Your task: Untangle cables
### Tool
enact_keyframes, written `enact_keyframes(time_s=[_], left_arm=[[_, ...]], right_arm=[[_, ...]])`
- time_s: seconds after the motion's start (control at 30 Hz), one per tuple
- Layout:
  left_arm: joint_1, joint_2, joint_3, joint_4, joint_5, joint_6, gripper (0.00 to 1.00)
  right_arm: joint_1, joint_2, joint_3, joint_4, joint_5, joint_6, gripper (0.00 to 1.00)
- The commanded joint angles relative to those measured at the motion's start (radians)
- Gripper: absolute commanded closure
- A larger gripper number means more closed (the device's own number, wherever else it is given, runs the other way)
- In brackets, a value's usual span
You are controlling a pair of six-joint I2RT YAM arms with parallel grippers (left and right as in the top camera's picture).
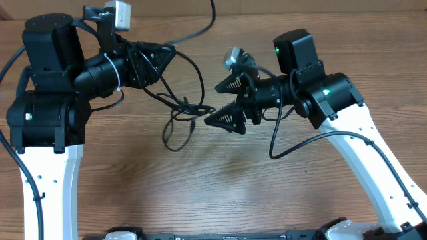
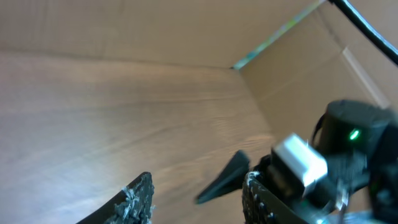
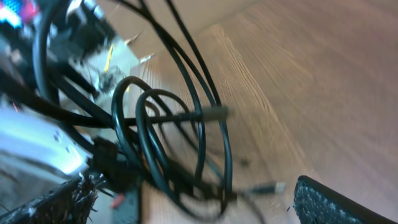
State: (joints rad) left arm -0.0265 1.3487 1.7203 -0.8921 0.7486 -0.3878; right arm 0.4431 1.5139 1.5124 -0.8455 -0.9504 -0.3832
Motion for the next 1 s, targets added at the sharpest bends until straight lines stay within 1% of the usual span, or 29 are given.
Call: enact_keyframes(time_s=[0.0, 0.03, 0.07, 0.1, 0.13, 0.17, 0.2, 0.27, 0.33, 0.43, 0.5, 0.67, 0.73, 0.83, 0.93, 0.97], left_arm=[[-0.002, -0.003, 0.031, 0.009, 0.031, -0.226, 0.83], [0.001, -0.003, 0.031, 0.008, 0.020, -0.247, 0.84], [0.002, -0.002, 0.031, 0.007, 0.014, -0.274, 0.84], [0.002, -0.002, 0.031, 0.006, 0.014, -0.298, 0.85], [0.001, -0.002, 0.031, 0.008, 0.013, -0.319, 0.86], [0.000, -0.002, 0.031, 0.010, 0.014, -0.329, 0.86], [0.000, -0.002, 0.031, 0.011, 0.014, -0.331, 0.86], [0.001, -0.003, 0.031, 0.010, 0.011, -0.328, 0.85], [0.007, -0.003, 0.031, 0.010, 0.011, -0.322, 0.84], [0.022, -0.003, 0.031, 0.014, 0.023, -0.323, 0.83], [0.043, -0.003, 0.031, 0.029, 0.057, -0.323, 0.83], [0.098, -0.004, 0.032, 0.040, 0.129, -0.322, 0.82], [0.124, -0.003, 0.032, 0.040, 0.154, -0.318, 0.82], [0.165, -0.004, 0.032, 0.040, 0.197, -0.315, 0.82], [0.203, -0.005, 0.032, 0.040, 0.244, -0.314, 0.82], [0.217, -0.005, 0.032, 0.040, 0.259, -0.314, 0.82]], right_arm=[[0.028, -0.007, 0.013, 0.007, -0.035, -0.203, 0.01], [0.037, -0.007, 0.013, 0.011, -0.039, -0.207, 0.05], [0.047, -0.007, 0.013, 0.015, -0.038, -0.210, 0.13], [0.055, -0.007, 0.013, 0.020, -0.038, -0.210, 0.23], [0.061, -0.007, 0.013, 0.026, -0.038, -0.209, 0.47], [0.063, -0.007, 0.013, 0.034, -0.037, -0.209, 0.76], [0.063, -0.007, 0.013, 0.040, -0.026, -0.208, 0.96], [0.063, -0.007, 0.013, 0.041, 0.019, -0.196, 0.96], [0.060, -0.007, 0.013, 0.056, 0.132, -0.110, 0.96], [0.046, -0.007, 0.013, 0.092, 0.449, 0.144, 0.96], [0.025, -0.007, 0.013, 0.091, 0.739, 0.349, 0.96], [-0.039, -0.007, 0.013, 0.025, 1.154, 0.658, 0.96], [-0.071, -0.007, 0.013, -0.003, 1.214, 0.732, 0.96], [-0.132, -0.007, 0.013, -0.038, 1.223, 0.800, 0.88], [-0.214, -0.007, 0.013, -0.073, 1.223, 0.868, 0.71], [-0.241, -0.007, 0.013, -0.084, 1.224, 0.890, 0.70]])
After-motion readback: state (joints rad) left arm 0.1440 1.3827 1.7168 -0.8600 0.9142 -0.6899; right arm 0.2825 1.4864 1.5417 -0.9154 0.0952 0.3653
